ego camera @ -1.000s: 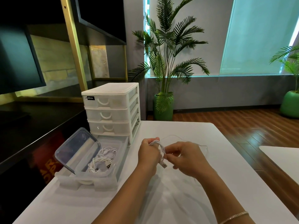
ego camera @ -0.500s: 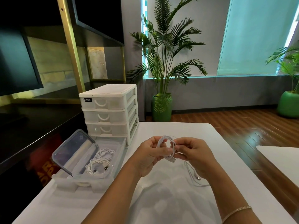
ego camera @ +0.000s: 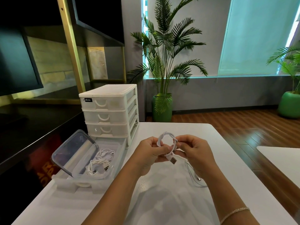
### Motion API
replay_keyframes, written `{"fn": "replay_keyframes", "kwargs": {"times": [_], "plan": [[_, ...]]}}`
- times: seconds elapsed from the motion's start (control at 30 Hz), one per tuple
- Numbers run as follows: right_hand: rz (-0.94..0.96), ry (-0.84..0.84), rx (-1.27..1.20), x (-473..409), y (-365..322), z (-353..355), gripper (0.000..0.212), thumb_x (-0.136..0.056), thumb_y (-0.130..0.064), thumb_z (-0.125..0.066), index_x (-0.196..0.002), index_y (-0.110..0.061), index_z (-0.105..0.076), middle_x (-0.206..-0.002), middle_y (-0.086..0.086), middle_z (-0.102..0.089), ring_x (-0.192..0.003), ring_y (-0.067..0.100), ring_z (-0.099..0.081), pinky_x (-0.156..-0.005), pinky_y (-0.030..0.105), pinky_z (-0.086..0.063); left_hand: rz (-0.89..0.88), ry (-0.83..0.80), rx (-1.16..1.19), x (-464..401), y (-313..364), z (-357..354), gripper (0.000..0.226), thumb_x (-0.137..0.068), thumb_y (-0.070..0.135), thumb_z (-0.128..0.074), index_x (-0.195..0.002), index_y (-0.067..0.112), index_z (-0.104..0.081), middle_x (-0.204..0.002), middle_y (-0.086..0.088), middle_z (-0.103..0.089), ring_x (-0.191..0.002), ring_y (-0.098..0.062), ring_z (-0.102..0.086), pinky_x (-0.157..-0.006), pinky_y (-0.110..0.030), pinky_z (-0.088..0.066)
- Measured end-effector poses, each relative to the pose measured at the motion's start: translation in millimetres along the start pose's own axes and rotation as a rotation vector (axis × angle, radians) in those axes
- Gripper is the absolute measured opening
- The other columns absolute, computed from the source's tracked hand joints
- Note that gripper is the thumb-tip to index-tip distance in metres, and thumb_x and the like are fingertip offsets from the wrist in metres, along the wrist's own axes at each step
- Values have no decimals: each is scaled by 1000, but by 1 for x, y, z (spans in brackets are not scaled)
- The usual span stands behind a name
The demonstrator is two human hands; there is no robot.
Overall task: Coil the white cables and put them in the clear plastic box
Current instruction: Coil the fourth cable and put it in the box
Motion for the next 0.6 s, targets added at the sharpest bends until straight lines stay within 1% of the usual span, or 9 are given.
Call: {"fn": "replay_keyframes", "kwargs": {"times": [0.1,0.17,0.27,0.47,0.53,0.6], "plan": [[-11,43,-59,1,1,-1,14,-85,-3,-61,-78,-14,-67,-89,11,-69,-83,29,-69,-78,37,-58,65,-11,94,1,-3,-4,9,-83,6,-65,-88,8,-59,-77,-7,-68,-66,-21,-68,-71,-32,-58],[-27,65,-157,2,2,-3,17,-84,0,-60,-76,-13,-68,-85,10,-70,-80,29,-69,-74,34,-59,91,-35,128,2,-6,-7,7,-83,9,-65,-89,8,-60,-78,-8,-68,-66,-21,-68,-70,-31,-58],[-34,84,-167,2,4,-4,18,-85,-1,-60,-77,-15,-68,-84,8,-69,-80,26,-69,-72,30,-58,91,-30,124,2,-8,-9,9,-83,11,-65,-91,7,-65,-79,-7,-70,-69,-22,-69,-68,-29,-59],[-93,-9,-137,0,4,-4,21,-87,-1,-57,-78,-16,-68,-85,7,-70,-81,24,-68,-71,26,-56,36,70,61,1,-10,-8,5,-83,9,-66,-87,9,-65,-87,-11,-69,-78,-27,-68,-74,-35,-59],[-127,-63,-153,0,5,-6,19,-85,0,-59,-80,-16,-69,-87,8,-71,-84,26,-68,-75,29,-57,20,101,40,1,-11,-8,6,-82,10,-67,-87,10,-64,-89,-11,-67,-78,-26,-68,-72,-34,-60],[-146,-83,-150,0,7,-8,16,-83,1,-62,-83,-15,-69,-90,11,-71,-87,29,-68,-81,35,-56,-2,114,18,1,-10,-9,6,-82,11,-68,-86,9,-64,-85,-10,-67,-73,-23,-67,-68,-32,-60]]}}
Point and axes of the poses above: each hand's wrist, its own x-axis away from the middle knuckle, its own z-axis out of the back of the hand, y = z × x, the point moved 4 cm from there along -x, towards the middle knuckle
